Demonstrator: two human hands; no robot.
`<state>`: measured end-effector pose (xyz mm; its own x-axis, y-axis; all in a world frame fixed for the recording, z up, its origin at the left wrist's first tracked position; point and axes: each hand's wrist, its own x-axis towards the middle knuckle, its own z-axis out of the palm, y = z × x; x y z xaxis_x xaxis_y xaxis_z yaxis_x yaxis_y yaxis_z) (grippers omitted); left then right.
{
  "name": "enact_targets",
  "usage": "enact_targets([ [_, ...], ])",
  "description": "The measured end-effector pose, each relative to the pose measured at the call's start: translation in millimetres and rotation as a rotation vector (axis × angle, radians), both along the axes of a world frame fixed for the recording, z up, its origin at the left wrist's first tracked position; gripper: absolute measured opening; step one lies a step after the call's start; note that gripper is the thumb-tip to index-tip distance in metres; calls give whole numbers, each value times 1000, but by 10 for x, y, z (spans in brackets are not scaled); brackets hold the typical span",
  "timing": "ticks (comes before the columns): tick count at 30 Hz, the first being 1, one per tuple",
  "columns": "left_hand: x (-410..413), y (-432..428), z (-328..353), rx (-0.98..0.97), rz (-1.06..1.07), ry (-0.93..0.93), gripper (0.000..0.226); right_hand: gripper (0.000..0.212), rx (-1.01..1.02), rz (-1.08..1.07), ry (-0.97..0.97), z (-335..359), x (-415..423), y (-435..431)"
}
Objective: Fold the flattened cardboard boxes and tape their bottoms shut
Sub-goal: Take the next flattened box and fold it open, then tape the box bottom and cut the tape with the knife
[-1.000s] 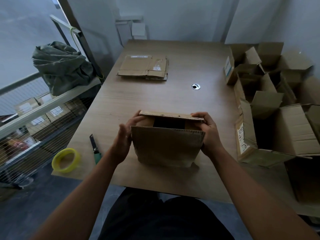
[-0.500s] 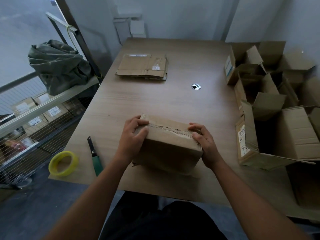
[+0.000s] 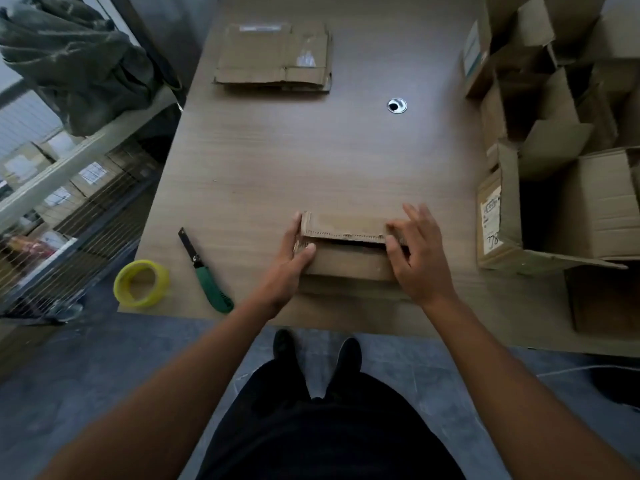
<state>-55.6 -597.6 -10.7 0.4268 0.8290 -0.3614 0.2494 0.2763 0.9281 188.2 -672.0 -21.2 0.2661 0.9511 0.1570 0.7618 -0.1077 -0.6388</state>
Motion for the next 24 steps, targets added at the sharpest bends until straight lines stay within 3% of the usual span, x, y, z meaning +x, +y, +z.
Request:
enact_targets([
  [5, -118, 136, -130, 176, -112, 156, 65, 48, -243, 36, -539, 171, -261, 164],
  [10, -207, 281, -183, 326, -176, 242, 61, 66, -474, 89, -421, 182, -923, 309],
  [14, -670, 416, -74, 334, -242, 168, 58, 70, -458, 58, -479, 130, -1223, 434],
  [17, -1436, 491, -128, 464, -92, 402, 49, 71, -484, 97, -477, 154, -1437, 617],
  [20, -2301, 450, -265, 446, 182, 617, 50, 71, -473, 72, -482, 140, -1645, 753],
  [24, -3008, 390, -586, 372, -11, 912, 54, 73, -467, 19, -489, 119, -1758, 848],
])
